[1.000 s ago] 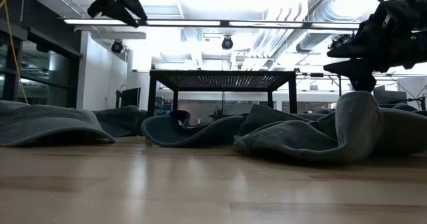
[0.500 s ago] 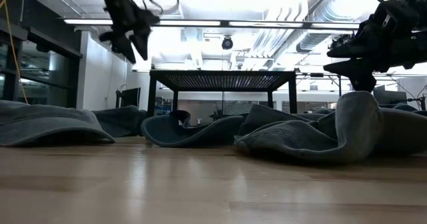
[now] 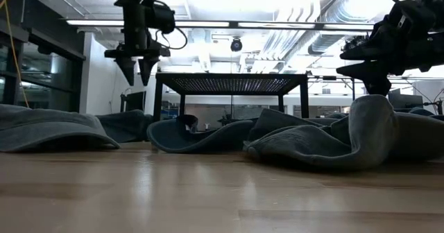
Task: Pick & Place hat
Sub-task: Put the top blue cap on the shelf
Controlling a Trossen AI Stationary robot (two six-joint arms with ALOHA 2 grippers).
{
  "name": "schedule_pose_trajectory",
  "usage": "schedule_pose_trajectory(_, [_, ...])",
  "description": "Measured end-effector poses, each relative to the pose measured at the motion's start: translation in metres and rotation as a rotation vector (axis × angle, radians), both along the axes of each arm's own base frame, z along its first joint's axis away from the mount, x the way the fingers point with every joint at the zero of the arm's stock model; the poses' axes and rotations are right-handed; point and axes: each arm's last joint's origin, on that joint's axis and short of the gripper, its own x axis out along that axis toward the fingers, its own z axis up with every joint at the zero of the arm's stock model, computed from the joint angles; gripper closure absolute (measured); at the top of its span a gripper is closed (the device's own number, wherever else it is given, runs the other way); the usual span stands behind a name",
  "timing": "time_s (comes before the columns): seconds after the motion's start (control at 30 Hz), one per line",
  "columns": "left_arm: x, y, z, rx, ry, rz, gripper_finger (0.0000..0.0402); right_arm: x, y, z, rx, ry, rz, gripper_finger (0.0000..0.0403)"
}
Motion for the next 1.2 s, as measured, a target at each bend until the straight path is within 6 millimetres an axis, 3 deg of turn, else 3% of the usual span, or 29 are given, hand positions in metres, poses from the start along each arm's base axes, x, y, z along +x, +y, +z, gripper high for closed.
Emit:
schedule_pose_trajectory(0.13, [-0.003,0.010,-0.008,-0.011,0.030,0.034,0.0161,0.000,0.000,0.000,0.000,0.000,0.000,0.0240])
schedule_pose_trajectory(0.37, [-0.006,0.033,-0.021,0.075,0.107,0.138,0.0062,0.000,0.000,0.000,0.000,0.000,0.000,0.0241])
schedule_pose_trajectory(0.5, [-0.006,0.047,-0.032,0.054,0.066,0.169,0.0029,0.000,0.000,0.000,0.000,0.000,0.000,0.0240])
schedule_pose_trajectory(0.8, [-0.007,0.069,-0.057,0.016,0.076,0.226,0.0034,0.000,0.000,0.000,0.000,0.000,0.000,0.0241])
schedule_pose_trajectory(1.2, [-0.019,0.080,-0.062,-0.055,-0.012,0.305,0.0035,0.000,0.000,0.000,0.000,0.000,0.000,0.0242])
